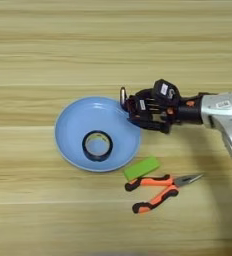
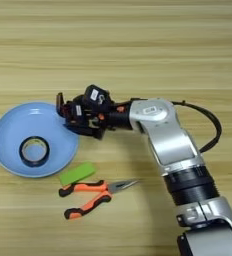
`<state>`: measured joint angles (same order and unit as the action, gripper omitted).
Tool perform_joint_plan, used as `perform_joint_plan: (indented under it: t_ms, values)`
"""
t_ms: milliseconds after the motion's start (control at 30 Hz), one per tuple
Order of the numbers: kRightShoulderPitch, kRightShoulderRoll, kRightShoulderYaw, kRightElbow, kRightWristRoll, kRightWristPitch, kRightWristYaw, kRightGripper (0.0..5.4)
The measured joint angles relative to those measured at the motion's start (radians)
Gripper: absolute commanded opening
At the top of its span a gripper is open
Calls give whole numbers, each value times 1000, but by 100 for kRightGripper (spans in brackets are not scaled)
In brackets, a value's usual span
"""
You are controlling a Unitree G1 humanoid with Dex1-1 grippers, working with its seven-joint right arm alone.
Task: Move the objects on the table
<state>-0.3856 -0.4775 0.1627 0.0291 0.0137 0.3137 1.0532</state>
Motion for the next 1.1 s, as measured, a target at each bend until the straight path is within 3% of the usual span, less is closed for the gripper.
perform_joint_plan:
  t_ms: [667, 1100]
  values:
    - [-26, 64, 157, -152, 9, 47, 36, 370]
    - [-79, 108, 241, -98, 1, 48, 57, 368]
